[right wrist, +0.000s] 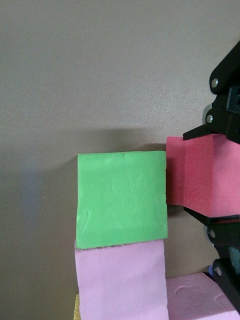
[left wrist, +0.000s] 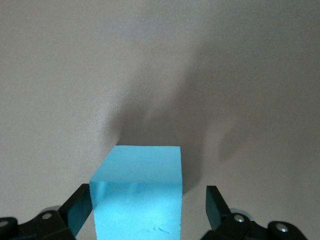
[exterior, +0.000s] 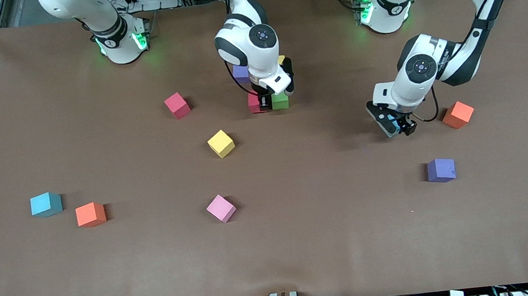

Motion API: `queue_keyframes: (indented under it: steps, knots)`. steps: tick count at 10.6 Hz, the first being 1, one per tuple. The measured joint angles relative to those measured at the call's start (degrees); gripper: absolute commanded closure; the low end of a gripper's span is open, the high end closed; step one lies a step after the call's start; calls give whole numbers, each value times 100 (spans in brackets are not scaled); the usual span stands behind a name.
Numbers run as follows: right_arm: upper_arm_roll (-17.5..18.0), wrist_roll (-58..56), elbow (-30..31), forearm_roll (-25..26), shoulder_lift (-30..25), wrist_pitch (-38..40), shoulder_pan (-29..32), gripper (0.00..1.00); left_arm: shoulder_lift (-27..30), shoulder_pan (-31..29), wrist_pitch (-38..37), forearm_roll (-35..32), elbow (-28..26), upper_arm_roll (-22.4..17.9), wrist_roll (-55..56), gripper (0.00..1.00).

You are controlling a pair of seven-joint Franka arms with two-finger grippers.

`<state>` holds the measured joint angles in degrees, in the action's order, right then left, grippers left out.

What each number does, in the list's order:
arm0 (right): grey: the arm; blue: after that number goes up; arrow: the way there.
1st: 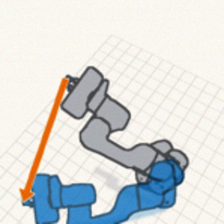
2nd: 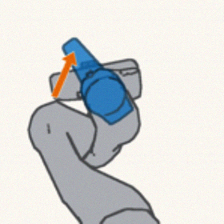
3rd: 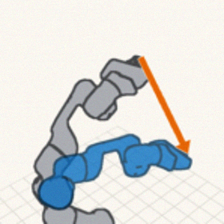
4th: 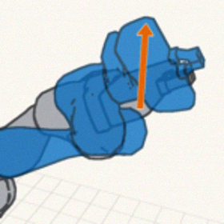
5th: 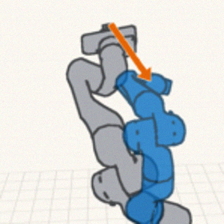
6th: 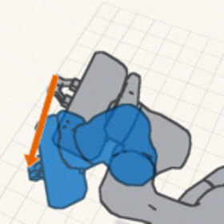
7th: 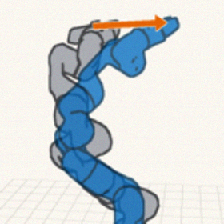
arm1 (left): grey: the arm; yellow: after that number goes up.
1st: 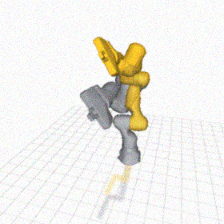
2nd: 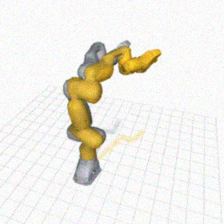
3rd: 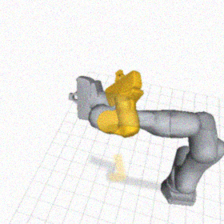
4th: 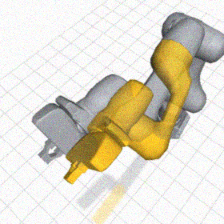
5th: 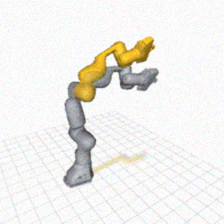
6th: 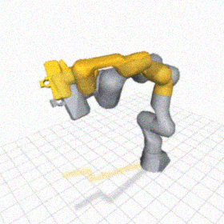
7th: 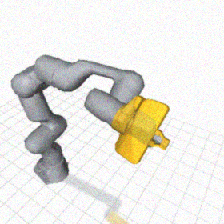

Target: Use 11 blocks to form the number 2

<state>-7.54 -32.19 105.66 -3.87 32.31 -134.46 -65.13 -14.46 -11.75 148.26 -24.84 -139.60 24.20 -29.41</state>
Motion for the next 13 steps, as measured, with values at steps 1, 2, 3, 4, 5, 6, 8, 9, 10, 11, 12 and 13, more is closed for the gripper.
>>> queue_keyframes:
  steps: [1,2,3,4,5,6,8,9,10,11,12,13]
  knots:
    - [7,0,0,0,5,-19,0,52,-7,0,3,0,0,0,0,4]
    - [26,0,0,0,9,-56,-1,52,-11,0,5,0,0,0,0,7]
    - [39,0,0,0,14,-84,-1,52,-18,-3,12,-8,0,0,-1,13]
    - [45,0,0,0,27,-115,-1,52,-30,-9,32,-59,0,-1,-2,14]
    - [46,0,0,0,44,-158,-1,52,-44,-18,54,-133,0,-4,-2,15]
    - [46,0,0,0,61,-188,-1,52,-53,-27,69,-178,0,-8,-2,18]
    - [49,0,0,0,93,-198,-4,52,-59,-34,82,-196,0,-21,-2,18]
    - [52,0,0,0,104,-199,-13,52,-59,-37,87,-196,0,-26,-2,22]
    - [53,0,0,0,110,-199,-25,51,-59,-53,97,-196,2,-31,-2,22]
    - [53,1,0,0,113,-199,-33,51,-59,-78,111,-198,7,-37,-2,22]
    - [53,1,0,0,116,-199,-36,51,-59,-100,120,-200,15,-41,-3,23]
    - [53,1,-1,0,116,-201,-36,51,-59,-113,122,-201,29,-44,-5,25]
